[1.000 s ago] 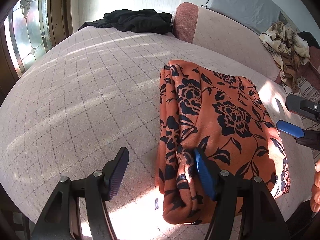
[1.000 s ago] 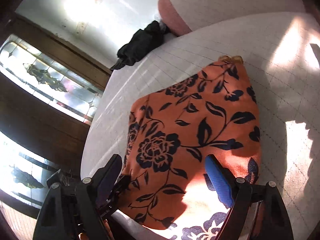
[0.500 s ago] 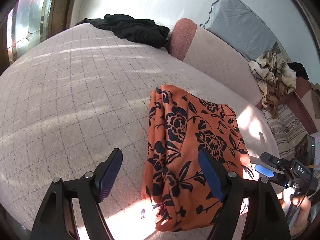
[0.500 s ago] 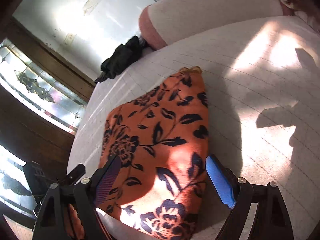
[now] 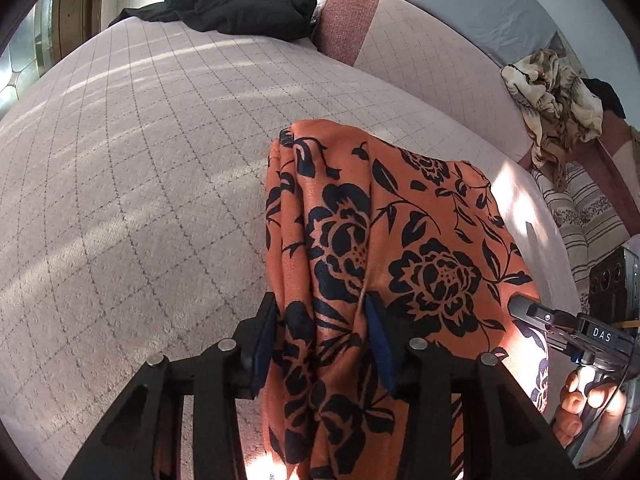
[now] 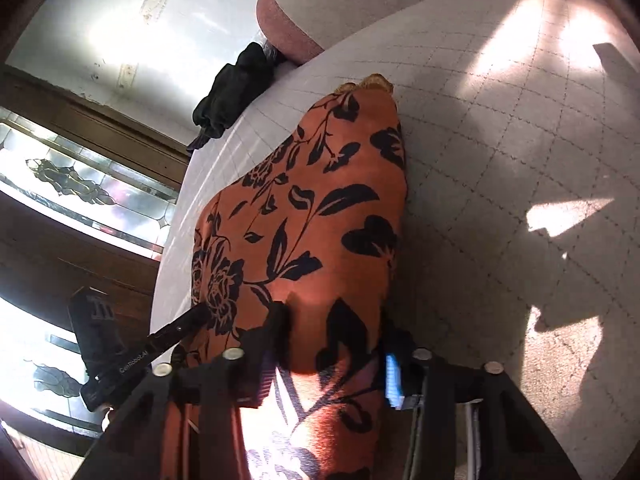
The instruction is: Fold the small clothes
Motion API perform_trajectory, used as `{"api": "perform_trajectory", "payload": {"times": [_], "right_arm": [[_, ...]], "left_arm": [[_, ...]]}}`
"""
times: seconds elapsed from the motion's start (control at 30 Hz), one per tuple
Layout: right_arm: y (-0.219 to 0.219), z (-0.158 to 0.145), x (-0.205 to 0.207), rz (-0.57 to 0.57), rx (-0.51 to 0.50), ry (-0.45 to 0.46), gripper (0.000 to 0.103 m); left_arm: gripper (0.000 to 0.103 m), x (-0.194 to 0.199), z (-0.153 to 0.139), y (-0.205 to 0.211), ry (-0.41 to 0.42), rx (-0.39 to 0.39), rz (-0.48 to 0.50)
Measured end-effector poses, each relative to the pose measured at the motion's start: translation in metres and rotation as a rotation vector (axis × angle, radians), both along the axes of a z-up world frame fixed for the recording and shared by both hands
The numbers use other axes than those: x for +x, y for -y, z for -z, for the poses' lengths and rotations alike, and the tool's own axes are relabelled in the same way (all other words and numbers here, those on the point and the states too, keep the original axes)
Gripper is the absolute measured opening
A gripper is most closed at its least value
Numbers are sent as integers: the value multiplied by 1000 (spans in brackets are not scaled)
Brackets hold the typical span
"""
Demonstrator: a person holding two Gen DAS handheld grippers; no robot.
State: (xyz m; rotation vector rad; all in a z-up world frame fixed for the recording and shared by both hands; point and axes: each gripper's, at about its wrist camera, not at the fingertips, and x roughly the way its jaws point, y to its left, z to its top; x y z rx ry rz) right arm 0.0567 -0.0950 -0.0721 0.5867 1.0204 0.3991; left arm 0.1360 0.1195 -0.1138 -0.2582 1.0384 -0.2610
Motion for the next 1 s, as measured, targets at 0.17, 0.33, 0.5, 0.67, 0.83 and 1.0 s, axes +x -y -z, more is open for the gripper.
{"api": "perform_trajectory", "payload": {"times": [0.17,0.33,0.5,0.67,0.83,1.0], "right_arm": [[0,3,-6,5,-50,9,37],[12,-8,-11,67,33,33,79],[-2,6,-1,29,42,-28,75],[-15,-4,-2,15,-32,5,58],[-2,-1,0,75,-29,14,67],[-14,0,16,7,-48,8,42]], "left_arm": [[45,-1,0,2,13,16,4],[46,0,1,3,29,30,0],[51,-5,-1,2,44,44,-1],[62,-10,-14,-15,67,-72,-46],[72,-2,1,-2,1,5,-2],[33,5,-3,0,-22,-28,29]]}}
